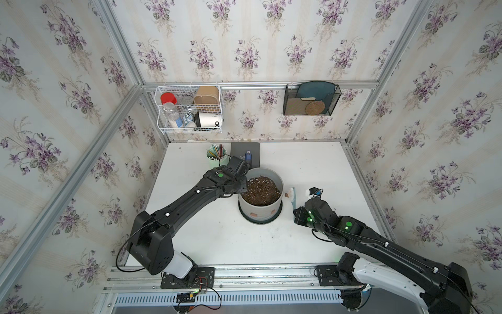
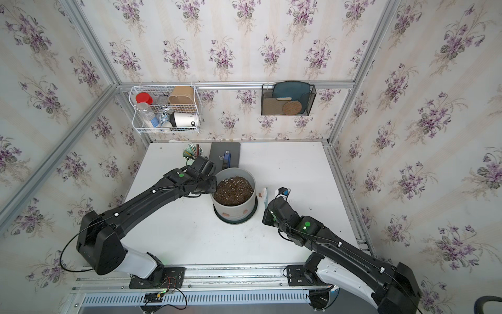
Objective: Scrub the dried mud off the ceramic pot
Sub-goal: Brush off the soil from the pot, then rotate the pot on the tray.
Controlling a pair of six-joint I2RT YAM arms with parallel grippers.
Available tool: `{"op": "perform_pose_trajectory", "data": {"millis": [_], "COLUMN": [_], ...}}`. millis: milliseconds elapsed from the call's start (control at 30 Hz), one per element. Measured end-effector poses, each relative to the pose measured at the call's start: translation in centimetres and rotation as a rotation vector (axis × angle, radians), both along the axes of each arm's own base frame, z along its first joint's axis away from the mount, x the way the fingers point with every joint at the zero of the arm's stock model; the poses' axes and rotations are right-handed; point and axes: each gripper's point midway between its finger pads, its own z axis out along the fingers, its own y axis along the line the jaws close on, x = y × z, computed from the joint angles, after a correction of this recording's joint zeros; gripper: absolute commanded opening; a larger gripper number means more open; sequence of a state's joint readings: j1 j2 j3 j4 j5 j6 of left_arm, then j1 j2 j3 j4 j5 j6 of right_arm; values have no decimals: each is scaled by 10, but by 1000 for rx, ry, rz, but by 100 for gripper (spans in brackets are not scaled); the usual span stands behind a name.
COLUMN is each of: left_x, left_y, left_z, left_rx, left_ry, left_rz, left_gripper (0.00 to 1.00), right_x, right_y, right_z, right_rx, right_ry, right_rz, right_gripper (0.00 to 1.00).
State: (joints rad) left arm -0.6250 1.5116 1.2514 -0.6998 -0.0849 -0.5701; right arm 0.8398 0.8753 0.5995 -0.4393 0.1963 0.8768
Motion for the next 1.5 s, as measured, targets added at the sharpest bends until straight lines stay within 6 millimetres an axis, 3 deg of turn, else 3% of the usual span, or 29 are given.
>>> {"op": "perform_pose_trajectory", "data": {"millis": [233, 267, 333, 433, 533, 633, 833, 1000, 1233, 1400, 1500], "left_x": [-6, -7, -9, -10, 0, 16, 40, 42, 31, 20, 11], "left_y": [1, 1, 2, -1, -8, -10, -16, -14, -7, 19, 29], "left_z": [0, 1, 1, 4, 8, 6, 4, 2, 1, 1, 0], "left_rx": [-7, -6, -6, -15, -19, 11, 61, 81, 107, 153, 174], "left_ry": [8, 12, 19, 28, 7, 1, -17, -17, 15, 20, 32], "left_rz": [-4, -6, -12, -21, -31, -32, -48, -66, -81, 9, 27], "left_gripper": [0, 3, 21, 39, 46, 47, 45, 27, 13, 5, 5], "right_x": [-7, -8, -9, -11, -11, -12, -17, -20, -19, -19, -20], "right_y": [-26, -29, -31, -27, -21, -18, -14, -15, -14, -14, -15], "right_z": [-12, -12, -10, -7, -7, -11, -20, -27, -26, -24, -26], "right_rx": [-113, -130, -139, -128, -103, -93, -60, -58, -29, -16, -12], "right_ry": [36, 39, 36, 30, 24, 29, 37, 52, 41, 34, 36], "right_rz": [-22, -26, -20, 10, 32, 42, 61, 64, 51, 48, 41], "right_gripper": [0, 0, 0, 0, 0, 0, 0, 0, 0, 0, 0]}}
